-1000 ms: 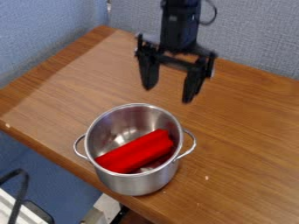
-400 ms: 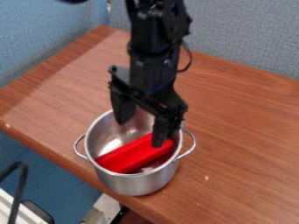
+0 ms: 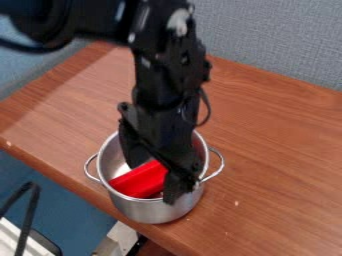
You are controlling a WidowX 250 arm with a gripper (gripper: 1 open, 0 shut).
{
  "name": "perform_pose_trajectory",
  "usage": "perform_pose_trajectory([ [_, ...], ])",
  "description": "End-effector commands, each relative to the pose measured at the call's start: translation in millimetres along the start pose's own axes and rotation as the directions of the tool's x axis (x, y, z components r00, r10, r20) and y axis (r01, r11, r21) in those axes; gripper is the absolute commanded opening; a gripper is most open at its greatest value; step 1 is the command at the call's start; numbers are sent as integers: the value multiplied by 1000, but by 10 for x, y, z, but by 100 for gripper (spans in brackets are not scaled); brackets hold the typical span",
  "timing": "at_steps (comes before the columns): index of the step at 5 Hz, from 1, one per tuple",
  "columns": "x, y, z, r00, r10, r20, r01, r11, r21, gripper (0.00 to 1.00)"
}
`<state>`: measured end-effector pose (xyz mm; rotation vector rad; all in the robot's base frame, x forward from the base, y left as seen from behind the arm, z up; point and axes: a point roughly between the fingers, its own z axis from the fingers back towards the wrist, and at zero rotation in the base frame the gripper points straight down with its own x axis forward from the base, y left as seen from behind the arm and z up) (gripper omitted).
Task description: Put the red object in the metal pot
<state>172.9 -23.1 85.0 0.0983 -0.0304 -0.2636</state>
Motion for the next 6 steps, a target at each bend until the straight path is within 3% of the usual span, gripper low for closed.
perform_pose_trajectory([
  [1, -18, -35, -116, 999, 23, 28, -23, 999, 26, 100],
  [2, -37, -19, -338, 995, 97, 12, -98, 994, 43, 100],
  [4, -103, 110, -40, 993, 116, 9, -116, 993, 32, 100],
  [5, -130, 181, -202, 995, 104, 9, -104, 994, 32, 100],
  [6, -209, 239, -385, 996, 81, 20, -82, 995, 55, 100],
])
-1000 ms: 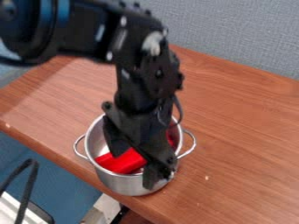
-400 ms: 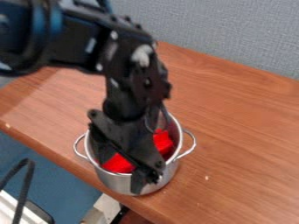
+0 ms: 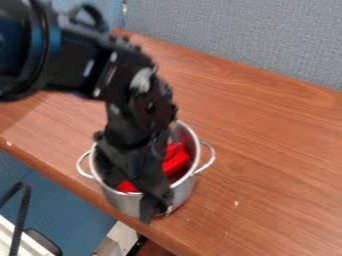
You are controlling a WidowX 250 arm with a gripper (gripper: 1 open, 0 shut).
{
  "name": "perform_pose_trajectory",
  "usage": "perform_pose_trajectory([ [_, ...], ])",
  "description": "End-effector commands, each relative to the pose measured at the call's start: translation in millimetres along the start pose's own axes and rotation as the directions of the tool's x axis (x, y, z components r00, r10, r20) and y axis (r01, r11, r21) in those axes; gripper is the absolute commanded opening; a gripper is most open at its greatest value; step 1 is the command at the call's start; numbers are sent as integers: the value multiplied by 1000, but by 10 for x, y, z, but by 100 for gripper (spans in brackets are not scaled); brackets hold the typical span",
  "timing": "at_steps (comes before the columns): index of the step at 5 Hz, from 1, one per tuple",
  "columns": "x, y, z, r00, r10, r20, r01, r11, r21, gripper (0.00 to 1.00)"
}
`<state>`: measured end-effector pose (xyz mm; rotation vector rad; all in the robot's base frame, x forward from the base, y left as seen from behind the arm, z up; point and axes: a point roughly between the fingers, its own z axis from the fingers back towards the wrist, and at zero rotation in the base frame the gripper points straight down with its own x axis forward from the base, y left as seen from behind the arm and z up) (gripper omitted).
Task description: Put the red object in the metal pot
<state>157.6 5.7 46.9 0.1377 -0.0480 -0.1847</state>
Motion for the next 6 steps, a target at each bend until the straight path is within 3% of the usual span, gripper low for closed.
perform_pose_trajectory([
  [1, 3, 114, -159, 1000, -10, 21, 9, 999, 35, 100],
  [2, -59, 100, -214, 997, -77, 31, 76, 997, 28, 0],
  [3, -5, 97, -232, 990, -135, 37, 134, 990, 34, 0],
  [5, 80, -52, -310, 989, -143, 34, 143, 990, 4, 0],
  [6, 108, -9, -277, 988, -157, 14, 157, 987, -16, 0],
])
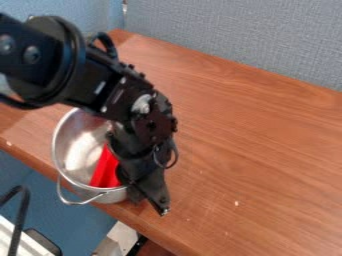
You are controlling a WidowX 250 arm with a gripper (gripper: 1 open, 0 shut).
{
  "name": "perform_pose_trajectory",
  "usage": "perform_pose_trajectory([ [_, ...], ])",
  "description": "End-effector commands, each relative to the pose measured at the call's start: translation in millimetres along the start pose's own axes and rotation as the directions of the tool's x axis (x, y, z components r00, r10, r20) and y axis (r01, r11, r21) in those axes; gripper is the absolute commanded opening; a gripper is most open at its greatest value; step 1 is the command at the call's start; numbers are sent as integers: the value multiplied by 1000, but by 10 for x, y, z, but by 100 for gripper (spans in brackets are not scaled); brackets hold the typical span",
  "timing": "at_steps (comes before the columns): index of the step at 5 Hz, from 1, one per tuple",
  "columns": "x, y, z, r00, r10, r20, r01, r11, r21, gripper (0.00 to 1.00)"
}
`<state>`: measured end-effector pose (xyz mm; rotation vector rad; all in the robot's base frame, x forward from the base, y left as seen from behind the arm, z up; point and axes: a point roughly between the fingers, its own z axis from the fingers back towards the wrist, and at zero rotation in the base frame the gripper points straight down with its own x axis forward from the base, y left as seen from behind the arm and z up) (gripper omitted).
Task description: Put the red object in the metal pot
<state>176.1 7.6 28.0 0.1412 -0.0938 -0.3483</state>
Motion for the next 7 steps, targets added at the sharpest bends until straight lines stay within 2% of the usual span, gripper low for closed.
perform_pose_trajectory([
  [1, -25, 18, -42, 999, -8, -42, 6, 999, -38, 0],
  [2, -61, 8, 72, 999, 1, -44, -3, 999, -47, 100],
  [3, -119, 19, 169, 998, 20, -60, -23, 998, -52, 100],
  [4, -126, 33, 258, 998, 24, -63, -27, 999, -47, 0],
  [5, -125, 121, 202, 992, 100, -72, -103, 994, -32, 0],
  [6, -125, 144, 161, 982, 175, -73, -178, 983, -39, 0],
  [7, -153, 151, 108, 986, 161, -54, -163, 986, -43, 0],
])
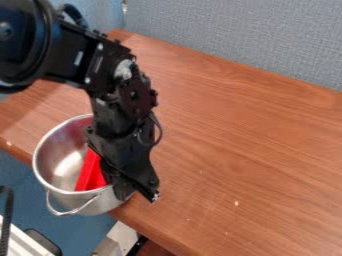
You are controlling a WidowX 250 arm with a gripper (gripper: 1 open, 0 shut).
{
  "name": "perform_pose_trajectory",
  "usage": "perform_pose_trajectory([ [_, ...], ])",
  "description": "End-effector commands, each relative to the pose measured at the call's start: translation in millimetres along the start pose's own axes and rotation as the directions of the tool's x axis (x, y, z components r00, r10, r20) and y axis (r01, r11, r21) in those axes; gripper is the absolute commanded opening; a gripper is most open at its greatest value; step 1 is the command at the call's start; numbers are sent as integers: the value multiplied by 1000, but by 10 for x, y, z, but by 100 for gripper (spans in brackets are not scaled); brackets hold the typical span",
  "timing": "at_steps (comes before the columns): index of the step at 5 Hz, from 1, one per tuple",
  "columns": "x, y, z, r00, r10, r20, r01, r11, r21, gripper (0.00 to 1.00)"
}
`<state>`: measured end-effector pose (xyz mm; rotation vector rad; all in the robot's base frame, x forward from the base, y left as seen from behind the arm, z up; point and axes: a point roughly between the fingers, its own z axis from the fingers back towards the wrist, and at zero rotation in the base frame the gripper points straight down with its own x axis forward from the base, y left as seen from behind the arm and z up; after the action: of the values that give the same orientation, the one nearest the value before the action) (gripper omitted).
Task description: Put the red object in the metal pot
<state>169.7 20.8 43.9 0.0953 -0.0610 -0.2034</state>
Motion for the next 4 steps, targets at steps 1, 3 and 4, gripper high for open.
perform_pose_trajectory([
  [1, -78, 60, -86, 1000, -5, 8, 5, 1000, -4, 100],
  [3, -34, 121, 92, 999, -37, 32, 37, 999, 9, 0],
  [4, 34, 152, 258, 997, -43, 59, 42, 999, 13, 0],
])
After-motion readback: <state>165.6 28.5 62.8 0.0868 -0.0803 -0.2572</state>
